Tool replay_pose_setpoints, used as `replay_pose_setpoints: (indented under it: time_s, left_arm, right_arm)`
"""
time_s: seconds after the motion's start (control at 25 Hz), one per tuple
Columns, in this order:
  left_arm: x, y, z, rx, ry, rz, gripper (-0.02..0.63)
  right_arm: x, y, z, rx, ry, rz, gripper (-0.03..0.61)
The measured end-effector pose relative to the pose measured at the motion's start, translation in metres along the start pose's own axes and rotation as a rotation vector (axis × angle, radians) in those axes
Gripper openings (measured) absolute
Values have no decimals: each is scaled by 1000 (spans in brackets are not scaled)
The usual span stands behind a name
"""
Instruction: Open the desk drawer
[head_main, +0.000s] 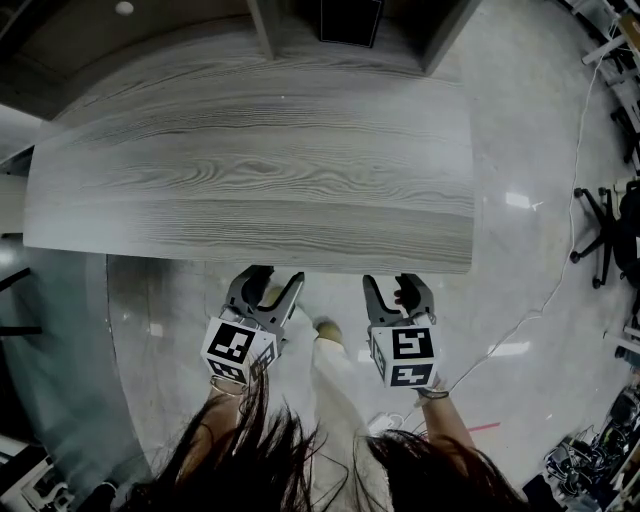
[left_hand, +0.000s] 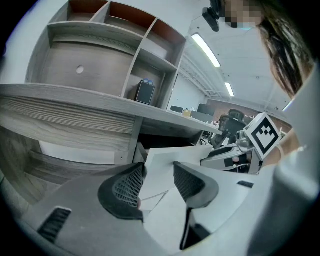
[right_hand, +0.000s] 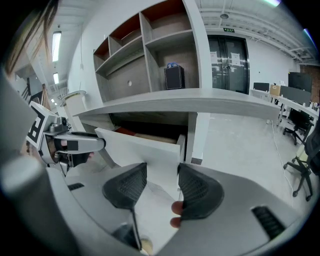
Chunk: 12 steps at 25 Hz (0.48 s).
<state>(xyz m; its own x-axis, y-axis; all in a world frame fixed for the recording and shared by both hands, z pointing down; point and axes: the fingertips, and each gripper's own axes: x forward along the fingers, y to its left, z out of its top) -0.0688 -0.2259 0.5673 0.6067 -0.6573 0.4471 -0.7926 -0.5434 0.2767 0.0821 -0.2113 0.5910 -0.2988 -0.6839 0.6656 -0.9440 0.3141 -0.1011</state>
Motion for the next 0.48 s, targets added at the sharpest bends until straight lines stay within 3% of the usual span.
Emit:
replay_pose_setpoints:
  time_s: [0.48]
  left_arm:
    - [-14, -11, -11, -4, 1, 16, 179]
  right_arm:
    - [-14, 7, -13, -16, 2, 6, 198]
